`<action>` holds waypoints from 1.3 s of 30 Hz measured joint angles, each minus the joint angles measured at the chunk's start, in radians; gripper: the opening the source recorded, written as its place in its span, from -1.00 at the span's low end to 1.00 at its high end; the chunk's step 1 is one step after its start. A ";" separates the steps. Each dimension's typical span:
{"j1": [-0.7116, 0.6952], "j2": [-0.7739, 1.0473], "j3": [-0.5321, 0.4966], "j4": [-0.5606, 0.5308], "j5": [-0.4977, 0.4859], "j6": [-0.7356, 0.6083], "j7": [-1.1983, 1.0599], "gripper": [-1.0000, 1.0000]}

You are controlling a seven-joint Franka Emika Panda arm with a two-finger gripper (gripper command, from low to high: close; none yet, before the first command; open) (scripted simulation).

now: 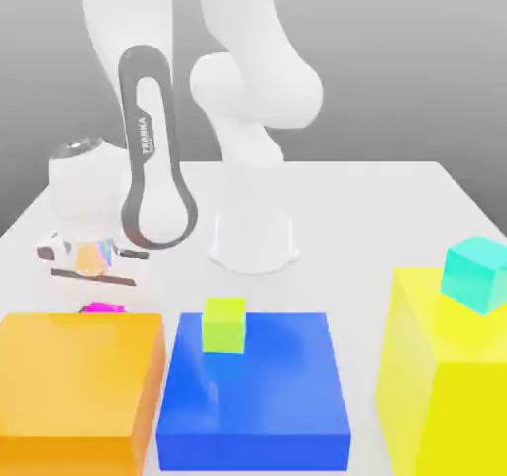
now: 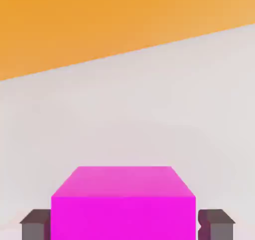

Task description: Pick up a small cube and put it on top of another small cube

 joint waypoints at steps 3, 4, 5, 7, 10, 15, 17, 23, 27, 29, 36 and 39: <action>0.000 -0.001 -0.001 0.000 -0.002 -0.001 0.002 -1.00; 0.015 -0.012 -0.020 -0.001 -0.015 -0.010 0.010 -1.00; 0.038 -0.026 -0.048 -0.003 -0.031 -0.022 0.021 -1.00; 0.092 -0.057 -0.113 -0.007 -0.065 -0.047 0.044 -1.00; 0.157 -0.107 -0.203 -0.018 -0.163 -0.084 0.116 -1.00; 0.239 -0.191 -0.334 -0.040 -0.351 -0.144 0.254 -1.00; 0.238 -0.225 -0.356 -0.050 -0.429 -0.167 0.312 -1.00; 0.208 -0.309 -0.351 -0.076 -0.583 -0.226 0.419 -1.00; 0.290 -0.295 -0.314 -0.064 -0.598 -0.347 0.422 -1.00; 0.339 -0.284 -0.297 -0.058 -0.584 -0.432 0.420 -1.00; 0.484 -0.244 -0.201 -0.038 -0.505 -0.735 0.394 -1.00; 0.547 -0.227 -0.163 -0.030 -0.465 -0.864 0.381 -1.00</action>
